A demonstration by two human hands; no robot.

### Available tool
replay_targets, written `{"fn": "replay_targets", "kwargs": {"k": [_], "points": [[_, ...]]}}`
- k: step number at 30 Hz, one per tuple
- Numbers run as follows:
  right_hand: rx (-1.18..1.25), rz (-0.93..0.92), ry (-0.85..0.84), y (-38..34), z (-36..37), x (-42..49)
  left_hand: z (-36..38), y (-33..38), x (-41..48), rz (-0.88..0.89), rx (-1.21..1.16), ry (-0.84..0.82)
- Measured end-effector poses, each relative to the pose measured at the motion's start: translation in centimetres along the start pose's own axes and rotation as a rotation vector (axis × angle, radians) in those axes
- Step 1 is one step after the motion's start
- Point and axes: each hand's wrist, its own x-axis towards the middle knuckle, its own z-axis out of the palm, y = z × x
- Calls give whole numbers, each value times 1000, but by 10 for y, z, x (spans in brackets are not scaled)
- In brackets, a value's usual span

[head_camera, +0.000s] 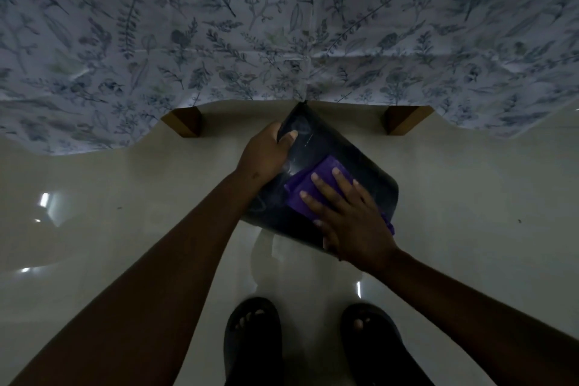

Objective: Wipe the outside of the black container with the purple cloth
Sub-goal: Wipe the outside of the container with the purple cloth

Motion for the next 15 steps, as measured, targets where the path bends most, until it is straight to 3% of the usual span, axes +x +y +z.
{"fn": "replay_targets", "kwargs": {"k": [4,6,8,11,15], "points": [[279,335,101,22,-21,52,-1,-7,-14,-2,-55,2],[466,434,65,37,-25,77,0,-11,-22,-17,-66,16],[538,422,36,41,-23,80,0,-11,-21,-34,-33,17],[325,288,80,17,-14,48,-4,-6,-4,-45,104,-37],[151,104,90,-11,-4,11,0,11,15,-107,71,-89]]}}
